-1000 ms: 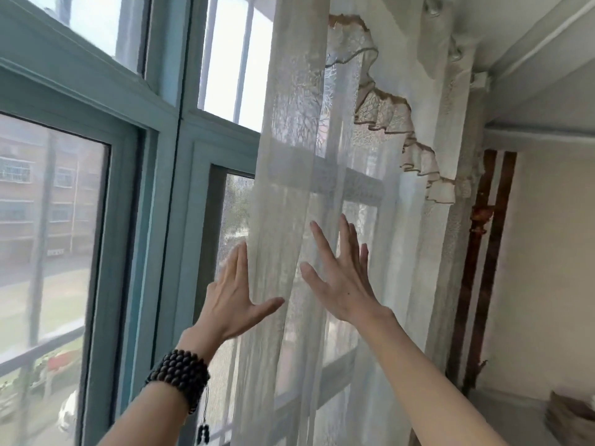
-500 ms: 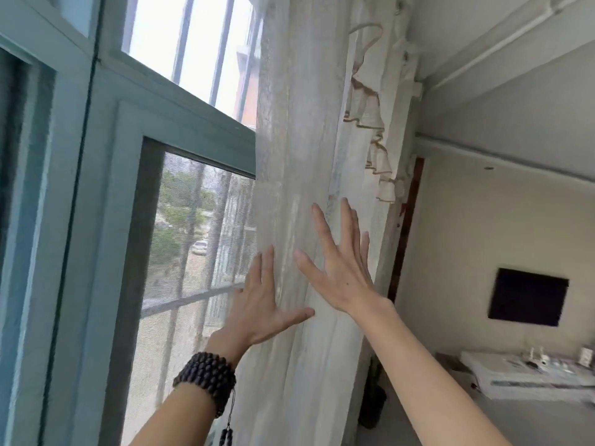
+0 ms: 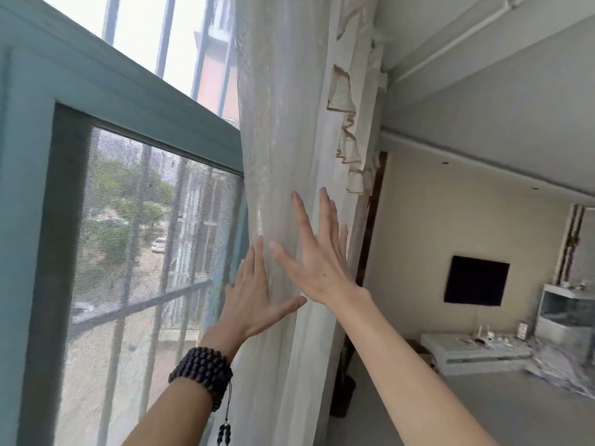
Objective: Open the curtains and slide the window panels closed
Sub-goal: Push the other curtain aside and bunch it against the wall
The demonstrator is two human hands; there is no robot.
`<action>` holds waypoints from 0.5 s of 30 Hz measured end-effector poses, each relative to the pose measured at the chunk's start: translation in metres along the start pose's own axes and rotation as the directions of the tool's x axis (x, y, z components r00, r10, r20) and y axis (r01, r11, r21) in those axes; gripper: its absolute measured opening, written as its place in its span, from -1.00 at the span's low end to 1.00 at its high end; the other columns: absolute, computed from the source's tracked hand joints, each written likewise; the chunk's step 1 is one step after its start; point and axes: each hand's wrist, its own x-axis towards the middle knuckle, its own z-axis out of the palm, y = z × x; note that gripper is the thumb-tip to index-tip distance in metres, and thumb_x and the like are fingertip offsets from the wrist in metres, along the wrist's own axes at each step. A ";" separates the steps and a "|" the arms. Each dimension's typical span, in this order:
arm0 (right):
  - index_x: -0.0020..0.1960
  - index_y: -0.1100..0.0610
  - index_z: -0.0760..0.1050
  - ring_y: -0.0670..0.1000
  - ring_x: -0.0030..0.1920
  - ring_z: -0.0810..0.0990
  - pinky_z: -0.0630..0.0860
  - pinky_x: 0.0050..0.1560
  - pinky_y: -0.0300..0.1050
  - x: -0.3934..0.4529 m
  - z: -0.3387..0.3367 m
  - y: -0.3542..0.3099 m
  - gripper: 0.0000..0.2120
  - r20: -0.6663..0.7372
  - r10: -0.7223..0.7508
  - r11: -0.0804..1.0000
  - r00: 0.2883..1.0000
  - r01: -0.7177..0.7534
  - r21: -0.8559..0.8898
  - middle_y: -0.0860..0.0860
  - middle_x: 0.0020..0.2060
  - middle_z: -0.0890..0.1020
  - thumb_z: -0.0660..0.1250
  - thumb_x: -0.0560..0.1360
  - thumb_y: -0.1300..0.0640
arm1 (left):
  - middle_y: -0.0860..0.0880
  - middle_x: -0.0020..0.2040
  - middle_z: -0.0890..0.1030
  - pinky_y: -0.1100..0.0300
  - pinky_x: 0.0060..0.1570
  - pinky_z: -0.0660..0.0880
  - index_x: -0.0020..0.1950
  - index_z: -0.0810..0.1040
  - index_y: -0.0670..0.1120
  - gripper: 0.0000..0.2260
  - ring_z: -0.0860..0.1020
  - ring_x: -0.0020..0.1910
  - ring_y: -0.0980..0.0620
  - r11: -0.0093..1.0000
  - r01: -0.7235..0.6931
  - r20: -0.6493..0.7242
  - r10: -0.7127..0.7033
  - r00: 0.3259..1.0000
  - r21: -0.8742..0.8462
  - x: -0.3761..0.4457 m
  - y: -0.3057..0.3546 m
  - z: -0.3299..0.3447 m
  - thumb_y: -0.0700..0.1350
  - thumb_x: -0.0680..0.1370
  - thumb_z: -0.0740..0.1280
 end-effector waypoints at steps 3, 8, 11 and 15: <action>0.55 -0.40 -0.39 0.03 0.60 -0.42 -0.29 0.55 0.34 0.018 0.012 -0.002 -0.19 -0.020 0.022 1.000 1.000 -0.022 -0.005 -0.12 0.58 -0.44 0.18 0.61 -0.30 | 0.09 0.63 -0.27 -0.20 0.50 0.19 0.57 -0.43 0.11 0.17 -0.11 0.61 0.08 0.998 -0.042 0.000 0.042 0.999 -0.041 0.011 -0.014 0.002 0.47 0.36 0.35; 0.51 -0.43 -0.43 0.09 0.61 -0.38 -0.21 0.54 0.43 0.049 0.036 -0.002 -0.16 -0.060 0.030 0.999 0.998 -0.031 -0.028 -0.10 0.57 -0.46 0.22 0.62 -0.26 | 0.03 0.65 -0.18 -0.08 0.47 0.26 0.52 -0.51 0.20 0.18 0.06 0.61 -0.03 0.979 -0.056 0.069 0.070 0.995 -0.198 0.031 -0.045 0.002 0.38 0.38 0.44; 0.55 -0.38 -0.38 0.16 0.61 -0.38 -0.16 0.50 0.50 0.067 0.049 0.001 -0.16 -0.082 0.018 0.997 0.996 -0.024 -0.070 -0.05 0.57 -0.48 0.24 0.62 -0.23 | 0.10 0.59 0.05 0.21 0.38 0.23 0.50 -0.54 0.15 0.21 0.20 0.55 0.02 0.972 -0.060 0.133 0.091 0.987 -0.225 0.042 -0.063 0.006 0.30 0.40 0.48; 0.62 -0.31 -0.22 0.25 0.60 -0.39 -0.08 0.44 0.58 0.083 0.065 0.011 -0.20 -0.097 -0.028 0.990 0.995 0.015 -0.137 0.04 0.58 -0.46 0.29 0.64 -0.12 | -0.05 0.08 0.63 0.15 -0.11 0.54 0.46 -0.54 0.29 0.23 0.60 -0.12 0.08 0.980 -0.037 0.122 0.062 0.991 -0.197 0.053 -0.076 0.009 0.31 0.33 0.50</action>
